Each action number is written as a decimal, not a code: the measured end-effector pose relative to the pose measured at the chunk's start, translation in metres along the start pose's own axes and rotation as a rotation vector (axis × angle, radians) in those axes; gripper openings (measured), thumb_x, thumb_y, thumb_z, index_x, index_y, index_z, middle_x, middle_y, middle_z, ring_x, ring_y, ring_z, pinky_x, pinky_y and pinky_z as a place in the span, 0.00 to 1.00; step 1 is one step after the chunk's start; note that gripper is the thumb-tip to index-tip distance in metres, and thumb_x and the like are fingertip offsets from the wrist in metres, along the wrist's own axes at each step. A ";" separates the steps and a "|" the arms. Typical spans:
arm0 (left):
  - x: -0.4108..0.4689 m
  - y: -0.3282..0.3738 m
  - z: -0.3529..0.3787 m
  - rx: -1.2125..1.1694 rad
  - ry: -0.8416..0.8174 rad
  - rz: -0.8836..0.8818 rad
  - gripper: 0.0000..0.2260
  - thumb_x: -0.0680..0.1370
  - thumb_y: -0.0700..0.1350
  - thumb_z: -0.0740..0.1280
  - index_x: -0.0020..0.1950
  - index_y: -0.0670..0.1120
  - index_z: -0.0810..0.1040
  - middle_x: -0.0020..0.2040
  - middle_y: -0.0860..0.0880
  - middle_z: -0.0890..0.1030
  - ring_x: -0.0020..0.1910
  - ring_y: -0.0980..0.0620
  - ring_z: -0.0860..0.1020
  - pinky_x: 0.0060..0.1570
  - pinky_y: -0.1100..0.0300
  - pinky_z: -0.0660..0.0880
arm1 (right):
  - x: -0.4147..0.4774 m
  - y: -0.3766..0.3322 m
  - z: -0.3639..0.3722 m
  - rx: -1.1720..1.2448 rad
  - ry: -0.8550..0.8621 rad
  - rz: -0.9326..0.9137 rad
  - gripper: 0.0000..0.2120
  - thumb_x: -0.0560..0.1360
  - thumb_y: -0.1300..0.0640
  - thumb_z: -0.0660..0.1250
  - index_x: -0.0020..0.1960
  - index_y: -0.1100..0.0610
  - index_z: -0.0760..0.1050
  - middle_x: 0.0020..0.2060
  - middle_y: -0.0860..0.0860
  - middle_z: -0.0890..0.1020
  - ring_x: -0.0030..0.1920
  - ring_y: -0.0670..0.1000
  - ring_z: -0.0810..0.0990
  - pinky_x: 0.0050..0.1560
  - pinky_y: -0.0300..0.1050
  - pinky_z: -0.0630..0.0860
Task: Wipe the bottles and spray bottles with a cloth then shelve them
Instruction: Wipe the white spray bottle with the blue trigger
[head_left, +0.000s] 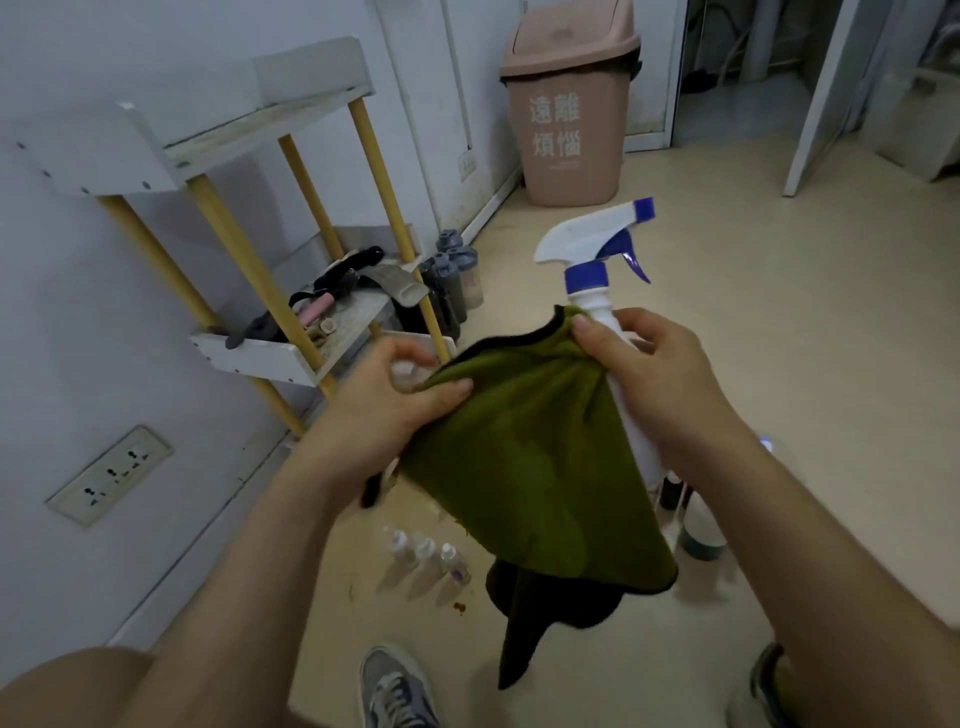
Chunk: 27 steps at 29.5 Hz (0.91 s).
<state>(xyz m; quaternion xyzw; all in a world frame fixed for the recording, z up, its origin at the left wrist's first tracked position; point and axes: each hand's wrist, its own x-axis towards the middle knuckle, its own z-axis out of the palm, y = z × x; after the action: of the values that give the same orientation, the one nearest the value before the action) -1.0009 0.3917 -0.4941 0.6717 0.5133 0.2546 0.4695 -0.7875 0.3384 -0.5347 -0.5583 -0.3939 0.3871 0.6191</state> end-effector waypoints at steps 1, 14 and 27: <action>-0.004 0.000 -0.005 0.100 -0.071 -0.030 0.13 0.74 0.52 0.70 0.54 0.47 0.79 0.38 0.51 0.85 0.32 0.58 0.81 0.29 0.69 0.74 | 0.001 0.001 -0.003 -0.001 0.027 0.009 0.13 0.73 0.44 0.71 0.52 0.51 0.80 0.43 0.51 0.86 0.43 0.53 0.85 0.44 0.48 0.82; -0.009 0.022 -0.001 -0.999 -0.097 0.115 0.11 0.80 0.49 0.60 0.52 0.44 0.77 0.44 0.46 0.79 0.45 0.47 0.79 0.50 0.50 0.79 | -0.002 -0.010 -0.006 -0.265 0.000 0.017 0.20 0.78 0.41 0.61 0.46 0.58 0.78 0.36 0.52 0.81 0.35 0.48 0.80 0.35 0.41 0.73; -0.006 0.022 0.058 -0.164 0.334 0.374 0.11 0.71 0.47 0.77 0.48 0.48 0.79 0.43 0.51 0.82 0.40 0.53 0.82 0.43 0.56 0.81 | -0.018 -0.002 0.034 -0.263 0.060 -0.253 0.16 0.83 0.48 0.52 0.40 0.54 0.65 0.31 0.46 0.71 0.31 0.40 0.70 0.34 0.34 0.66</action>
<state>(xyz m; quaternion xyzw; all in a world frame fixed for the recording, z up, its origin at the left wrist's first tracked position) -0.9451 0.3639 -0.4989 0.6635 0.4282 0.4850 0.3757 -0.8257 0.3350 -0.5315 -0.5917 -0.4894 0.2344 0.5962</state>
